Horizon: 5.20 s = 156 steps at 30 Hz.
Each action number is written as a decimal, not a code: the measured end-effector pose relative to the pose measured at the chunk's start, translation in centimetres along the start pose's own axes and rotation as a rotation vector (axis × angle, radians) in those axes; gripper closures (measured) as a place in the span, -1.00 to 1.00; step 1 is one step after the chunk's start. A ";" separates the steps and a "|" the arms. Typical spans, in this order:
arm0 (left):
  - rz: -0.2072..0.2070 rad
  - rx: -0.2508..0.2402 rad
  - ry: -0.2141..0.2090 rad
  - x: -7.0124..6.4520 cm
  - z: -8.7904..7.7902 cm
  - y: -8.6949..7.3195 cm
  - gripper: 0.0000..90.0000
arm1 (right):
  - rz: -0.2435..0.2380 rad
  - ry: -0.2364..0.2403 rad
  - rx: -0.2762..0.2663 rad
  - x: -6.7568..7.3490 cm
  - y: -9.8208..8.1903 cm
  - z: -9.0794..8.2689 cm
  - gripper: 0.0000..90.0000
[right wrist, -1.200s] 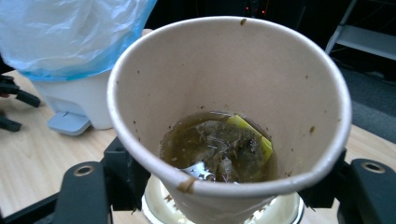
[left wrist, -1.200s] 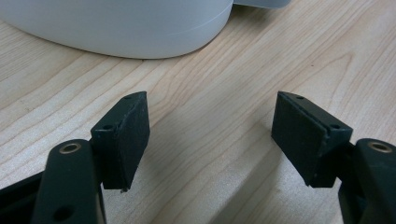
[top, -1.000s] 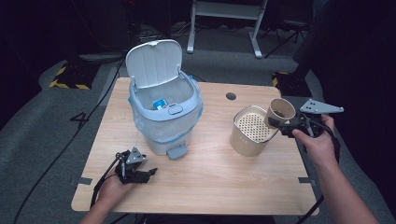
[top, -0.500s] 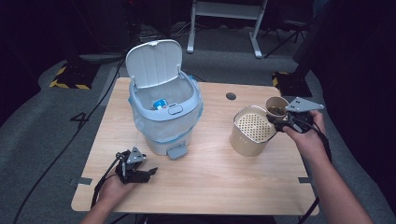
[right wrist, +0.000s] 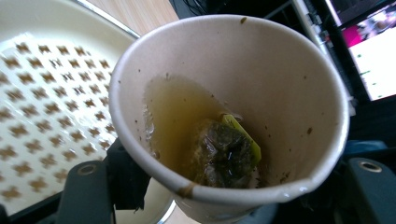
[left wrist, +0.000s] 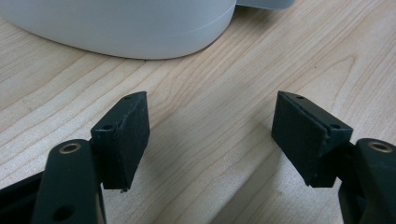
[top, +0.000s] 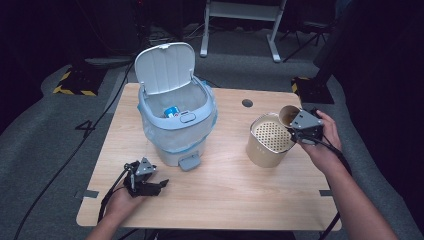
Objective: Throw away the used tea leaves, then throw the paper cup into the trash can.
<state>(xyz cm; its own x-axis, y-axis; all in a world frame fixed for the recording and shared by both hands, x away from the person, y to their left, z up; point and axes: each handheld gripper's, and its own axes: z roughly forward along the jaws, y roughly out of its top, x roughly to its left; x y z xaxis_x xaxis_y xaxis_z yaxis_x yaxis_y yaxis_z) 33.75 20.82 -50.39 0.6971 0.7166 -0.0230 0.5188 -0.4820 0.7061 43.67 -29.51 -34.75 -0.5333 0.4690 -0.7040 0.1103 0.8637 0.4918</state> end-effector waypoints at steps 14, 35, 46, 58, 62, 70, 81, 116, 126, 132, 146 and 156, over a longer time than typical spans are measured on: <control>0.002 -0.001 0.002 0.0 0.0 0.0 -0.37 | -0.478 -0.224 0.169 1.6 1.3 0.0 -0.25; 0.008 -0.001 0.007 0.0 0.0 0.0 -0.36 | -1.258 -0.636 0.417 5.0 1.0 0.8 -0.22; 0.007 -0.001 0.007 0.0 0.0 0.0 -0.36 | -1.423 -0.735 0.469 5.4 1.0 0.8 -0.21; 0.007 -0.001 0.007 0.0 0.0 0.0 -0.36 | -1.585 -0.734 0.478 6.2 1.9 1.2 -0.21; 0.001 -0.001 0.003 -0.1 0.0 0.0 -0.36 | -1.600 -0.747 0.490 6.0 2.3 1.0 -0.21; 0.002 0.000 0.011 -0.1 0.0 0.0 -0.36 | -1.668 -0.759 0.496 6.4 2.6 1.3 -0.20; 0.002 0.000 0.011 -0.1 0.0 0.0 -0.36 | -1.697 -0.742 0.520 7.1 3.0 1.6 -0.20; -0.003 -0.003 0.005 0.0 0.0 0.0 -0.36 | 0.056 -0.153 -0.071 -1.7 0.1 -2.8 -0.26; -0.001 0.000 0.001 0.0 0.0 0.0 -0.36 | 0.542 0.104 -0.185 -3.3 -1.2 -3.6 -0.27; 0.000 0.000 0.001 0.0 0.0 0.0 -0.36 | 0.643 0.183 -0.206 -3.9 -1.6 -3.7 -0.27; 0.000 0.000 0.002 0.0 0.0 0.0 -0.37 | 0.662 0.253 -0.234 -4.5 -0.4 -4.2 -0.27; -0.004 -0.001 0.013 0.0 -0.2 -0.2 -0.37 | 0.604 0.309 -0.276 -5.0 2.4 -4.3 -0.28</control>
<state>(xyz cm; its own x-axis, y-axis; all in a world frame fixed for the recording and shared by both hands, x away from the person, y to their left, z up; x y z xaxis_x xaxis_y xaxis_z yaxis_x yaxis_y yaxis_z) 33.56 21.00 -50.39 0.6887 0.7249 -0.0168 0.5209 -0.4785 0.7069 43.01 -30.57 -27.85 -0.6630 0.7402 -0.1122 0.2670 0.3738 0.8882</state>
